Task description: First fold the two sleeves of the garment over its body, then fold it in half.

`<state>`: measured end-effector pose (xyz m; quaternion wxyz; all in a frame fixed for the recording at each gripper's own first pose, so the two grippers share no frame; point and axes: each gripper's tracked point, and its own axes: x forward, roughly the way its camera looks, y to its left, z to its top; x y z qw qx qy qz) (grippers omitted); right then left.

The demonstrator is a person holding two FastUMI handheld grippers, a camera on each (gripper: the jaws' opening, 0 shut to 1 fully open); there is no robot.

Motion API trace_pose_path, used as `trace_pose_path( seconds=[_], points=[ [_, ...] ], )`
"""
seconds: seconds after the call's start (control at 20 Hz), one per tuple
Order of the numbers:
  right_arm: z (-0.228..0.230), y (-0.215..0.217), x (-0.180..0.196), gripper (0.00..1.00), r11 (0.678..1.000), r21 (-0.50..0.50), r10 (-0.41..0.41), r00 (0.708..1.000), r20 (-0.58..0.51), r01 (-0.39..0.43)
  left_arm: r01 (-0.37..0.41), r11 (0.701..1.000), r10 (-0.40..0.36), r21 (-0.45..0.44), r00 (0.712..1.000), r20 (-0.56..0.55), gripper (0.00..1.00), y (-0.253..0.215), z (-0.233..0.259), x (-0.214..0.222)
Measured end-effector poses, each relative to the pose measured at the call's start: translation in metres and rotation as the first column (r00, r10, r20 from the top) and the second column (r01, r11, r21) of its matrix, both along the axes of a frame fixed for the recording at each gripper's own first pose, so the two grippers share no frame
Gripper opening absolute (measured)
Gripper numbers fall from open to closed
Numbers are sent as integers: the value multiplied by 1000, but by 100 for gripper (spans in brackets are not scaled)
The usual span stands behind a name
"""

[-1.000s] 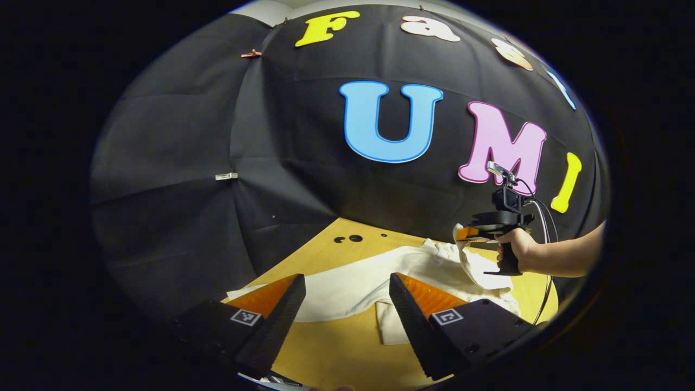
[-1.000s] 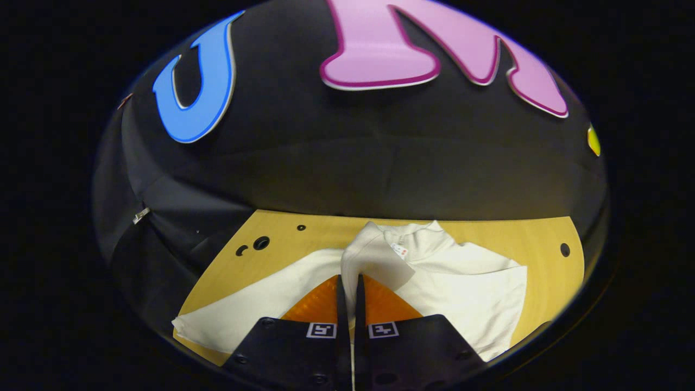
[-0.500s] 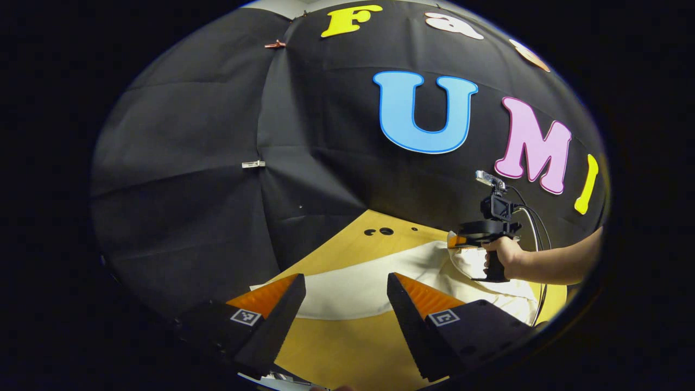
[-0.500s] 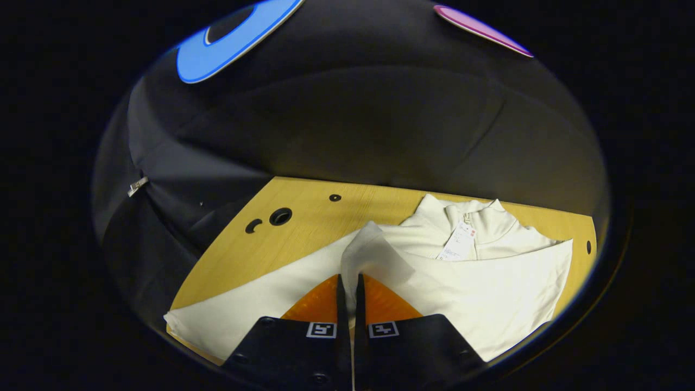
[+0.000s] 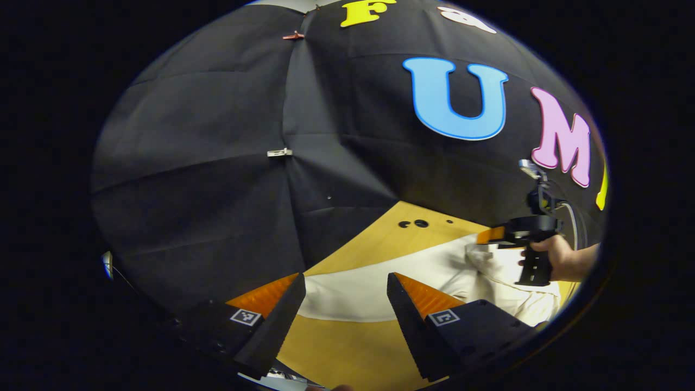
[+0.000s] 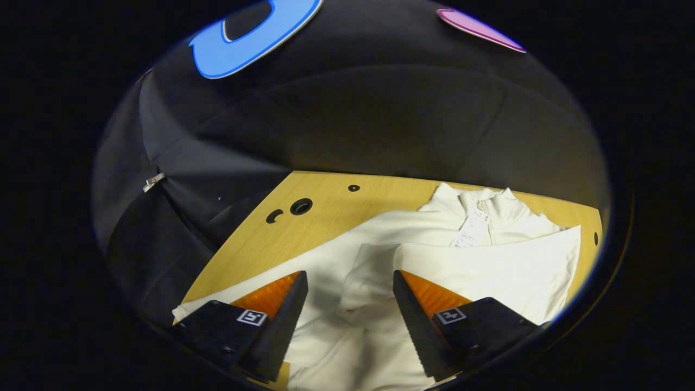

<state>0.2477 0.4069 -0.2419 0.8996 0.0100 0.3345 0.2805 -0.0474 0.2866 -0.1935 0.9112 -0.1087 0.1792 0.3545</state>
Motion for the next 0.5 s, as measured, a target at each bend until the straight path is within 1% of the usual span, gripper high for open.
trace_pose_path(
  seconds=[0.05,0.3,0.4,0.5],
  points=[
    [3,-14,2,100,1000,6,-25,1000,3,25,-26,1000,26,-7,1000,-16,96,11,-10,-3],
    [26,-109,11,99,988,-17,-153,987,49,154,-110,993,106,-51,991,-82,96,55,-63,-11],
    [34,-149,14,99,976,-23,-215,975,57,216,-125,989,116,-75,987,-111,96,64,-87,-7],
    [43,-191,13,99,957,-20,-289,955,63,291,-138,986,125,-96,984,-130,96,73,-103,-4]
  ],
)
